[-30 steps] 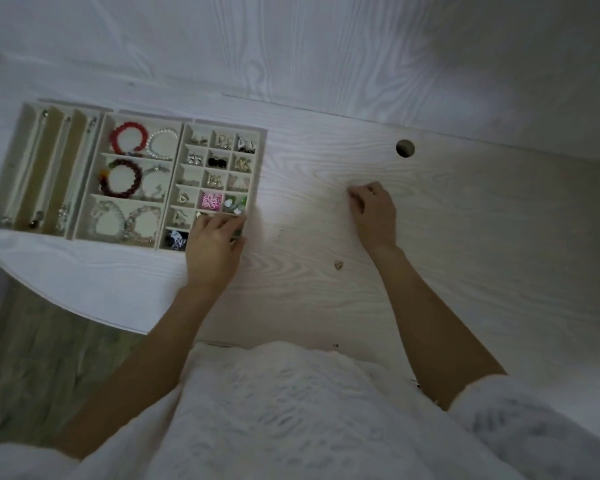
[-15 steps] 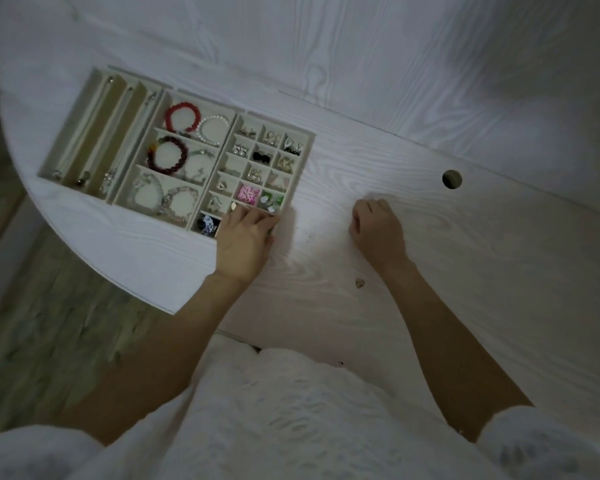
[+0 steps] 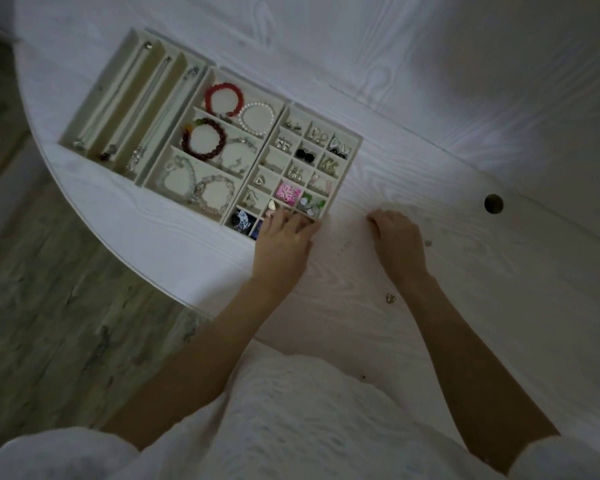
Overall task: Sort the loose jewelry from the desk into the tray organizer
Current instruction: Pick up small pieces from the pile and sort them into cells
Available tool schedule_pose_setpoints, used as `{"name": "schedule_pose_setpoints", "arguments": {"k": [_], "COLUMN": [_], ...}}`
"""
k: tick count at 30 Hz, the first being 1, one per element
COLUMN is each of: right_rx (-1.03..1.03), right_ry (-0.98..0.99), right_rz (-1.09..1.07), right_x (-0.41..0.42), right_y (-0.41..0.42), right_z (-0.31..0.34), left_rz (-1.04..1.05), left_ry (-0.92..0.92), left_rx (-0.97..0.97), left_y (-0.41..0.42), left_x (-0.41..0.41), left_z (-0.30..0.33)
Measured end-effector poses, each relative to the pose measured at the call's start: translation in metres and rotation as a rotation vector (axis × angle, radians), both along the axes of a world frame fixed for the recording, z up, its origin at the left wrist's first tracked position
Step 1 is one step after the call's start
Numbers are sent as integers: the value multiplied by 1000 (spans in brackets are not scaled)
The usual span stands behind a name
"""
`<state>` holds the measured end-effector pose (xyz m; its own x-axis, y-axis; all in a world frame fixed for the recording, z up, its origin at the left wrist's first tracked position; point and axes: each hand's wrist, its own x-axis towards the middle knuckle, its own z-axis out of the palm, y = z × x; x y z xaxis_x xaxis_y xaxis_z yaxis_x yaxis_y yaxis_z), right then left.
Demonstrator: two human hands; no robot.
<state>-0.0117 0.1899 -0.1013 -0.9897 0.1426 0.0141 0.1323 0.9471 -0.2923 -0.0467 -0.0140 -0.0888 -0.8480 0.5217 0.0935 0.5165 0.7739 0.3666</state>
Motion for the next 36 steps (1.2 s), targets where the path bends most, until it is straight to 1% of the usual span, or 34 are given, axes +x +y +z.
{"name": "schedule_pose_setpoints", "arguments": {"k": [5,9,11,14,16,20,23,26,28,32,36], "right_rx": [20,57,18,-151,-213,-271,-225,-135,-143,-201,-136], "right_ry": [-46,24,33,-31,-46,-42,-53,-40,-19,-71,-69], "right_rz": [-1,-1,-10,-95,-127,-138,-128,-93,-104,-171,-141], "right_x": [-1,-5,-9,-13,-15,-18,-20,-19,-18,-19,-21], "right_y": [-6,-11,-16,-24,-28,-33,-36,-36,-37,-37,-36], "right_z": [2,8,9,7,4,6,9,6,2,0,1], "left_rz": [1,-16,6,127,228,408,430,431,439,443,452], "left_ry": [9,6,7,35,23,-146,-223,-259,-274,-281,-277], "left_rx": [56,127,176,265,290,307,283,271,278,302,316], "left_y": [-3,-11,-19,-41,-60,-89,-93,-90,-90,-91,-90], "left_x": [0,-3,-8,-18,-26,-39,-47,-50,-52,-55,-56], "left_z": [-4,-7,-6,-4,-2,1,0,-1,-2,-1,-5]}}
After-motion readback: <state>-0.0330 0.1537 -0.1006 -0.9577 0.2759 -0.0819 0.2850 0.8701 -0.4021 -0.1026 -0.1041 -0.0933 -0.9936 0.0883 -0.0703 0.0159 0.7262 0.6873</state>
